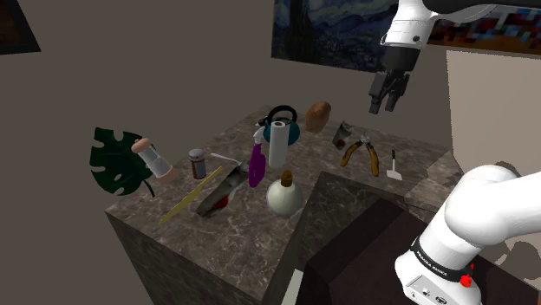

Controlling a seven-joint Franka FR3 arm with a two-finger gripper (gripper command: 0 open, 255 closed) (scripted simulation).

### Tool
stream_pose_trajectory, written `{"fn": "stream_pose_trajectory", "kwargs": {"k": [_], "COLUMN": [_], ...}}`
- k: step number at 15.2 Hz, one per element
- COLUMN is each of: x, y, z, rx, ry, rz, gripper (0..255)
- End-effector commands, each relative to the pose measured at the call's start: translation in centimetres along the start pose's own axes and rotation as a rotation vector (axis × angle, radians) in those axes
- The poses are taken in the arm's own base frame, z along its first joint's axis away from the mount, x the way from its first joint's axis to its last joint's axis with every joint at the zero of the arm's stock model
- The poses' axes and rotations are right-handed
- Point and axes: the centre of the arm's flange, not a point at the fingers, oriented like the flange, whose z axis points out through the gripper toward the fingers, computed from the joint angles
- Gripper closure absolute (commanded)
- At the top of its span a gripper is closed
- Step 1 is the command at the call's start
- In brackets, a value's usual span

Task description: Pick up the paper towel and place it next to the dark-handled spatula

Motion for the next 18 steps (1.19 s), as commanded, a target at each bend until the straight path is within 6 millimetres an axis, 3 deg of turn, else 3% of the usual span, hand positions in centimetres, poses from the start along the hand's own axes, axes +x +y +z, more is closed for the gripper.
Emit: {"fn": "stream_pose_trajectory", "kwargs": {"k": [1,18], "x": [0.0,19.7], "y": [0.0,-3.5], "z": [0.0,8.5], "rx": [0.000,-0.098], "ry": [0.000,0.061], "rz": [0.000,-0.033], "gripper": [0,0]}}
